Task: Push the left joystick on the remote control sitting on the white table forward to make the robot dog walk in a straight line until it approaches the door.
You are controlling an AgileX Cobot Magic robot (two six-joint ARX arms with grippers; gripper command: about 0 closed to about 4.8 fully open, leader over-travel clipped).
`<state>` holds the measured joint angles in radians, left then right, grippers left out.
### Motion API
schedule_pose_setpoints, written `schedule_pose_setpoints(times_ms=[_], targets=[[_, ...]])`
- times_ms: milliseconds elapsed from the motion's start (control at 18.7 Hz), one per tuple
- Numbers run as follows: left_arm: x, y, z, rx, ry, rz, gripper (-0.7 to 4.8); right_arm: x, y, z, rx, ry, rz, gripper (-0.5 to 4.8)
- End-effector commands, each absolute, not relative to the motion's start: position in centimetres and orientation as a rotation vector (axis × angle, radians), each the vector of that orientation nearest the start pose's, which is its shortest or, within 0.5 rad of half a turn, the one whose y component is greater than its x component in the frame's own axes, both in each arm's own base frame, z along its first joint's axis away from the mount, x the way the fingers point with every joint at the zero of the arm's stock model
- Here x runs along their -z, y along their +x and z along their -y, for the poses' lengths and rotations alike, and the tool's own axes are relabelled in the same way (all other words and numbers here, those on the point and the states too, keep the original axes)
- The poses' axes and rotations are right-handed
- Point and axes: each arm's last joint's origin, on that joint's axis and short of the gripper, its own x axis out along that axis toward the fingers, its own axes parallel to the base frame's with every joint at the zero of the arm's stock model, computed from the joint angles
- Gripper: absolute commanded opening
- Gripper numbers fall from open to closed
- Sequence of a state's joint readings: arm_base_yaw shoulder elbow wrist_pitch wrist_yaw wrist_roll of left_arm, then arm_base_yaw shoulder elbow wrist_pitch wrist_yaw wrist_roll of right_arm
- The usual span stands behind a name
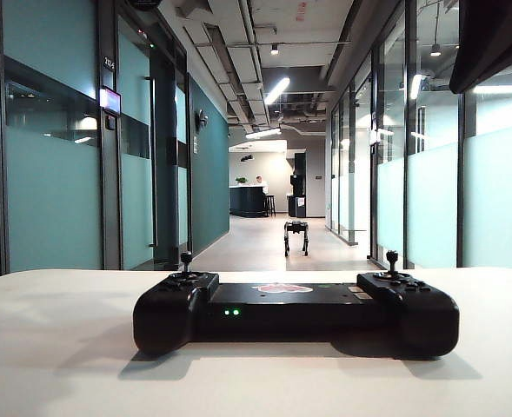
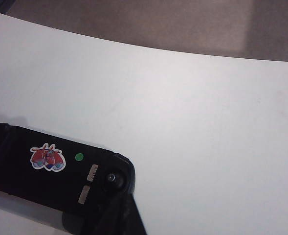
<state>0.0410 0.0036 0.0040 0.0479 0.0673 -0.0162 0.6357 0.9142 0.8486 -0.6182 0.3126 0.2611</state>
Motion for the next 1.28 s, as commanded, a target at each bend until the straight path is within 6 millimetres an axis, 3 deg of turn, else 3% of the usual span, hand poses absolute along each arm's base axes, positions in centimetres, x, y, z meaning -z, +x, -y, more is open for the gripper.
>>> schedule_pose_setpoints(times_ms=[54, 589, 803, 963, 1178, 1285], targets=[[-17.1, 9.7, -0.2, 0.027, -0.009, 0.061, -0.05, -29.9, 15.1, -10.1, -0.230, -0.054, -0.622, 0.00], [-17.1, 9.7, -0.2, 0.027, -0.009, 0.061, -0.05, -30.0, 15.1, -9.8, -0.222, -0.043, -0.606, 0.00], [-17.1, 9.7, -0.2, 0.027, -0.009, 0.061, -0.05, -29.6, 15.8, -8.3, -0.164, 0.072, -0.411, 0.00], [-17.1, 9.7, -0.2, 0.027, -0.009, 0.061, -0.05, -28.8, 15.6, -7.0, -0.157, 0.005, -0.211, 0.00], [-17.1, 9.7, -0.2, 0.027, -0.008, 0.060, -0.05, -26.5, 14.4, -4.5, -0.082, -0.065, -0.159, 0.00], [-17.1, 9.7, -0.2, 0.027, -0.009, 0.061, -0.05, -25.2, 13.5, -3.5, -0.144, -0.046, -0.150, 0.00]])
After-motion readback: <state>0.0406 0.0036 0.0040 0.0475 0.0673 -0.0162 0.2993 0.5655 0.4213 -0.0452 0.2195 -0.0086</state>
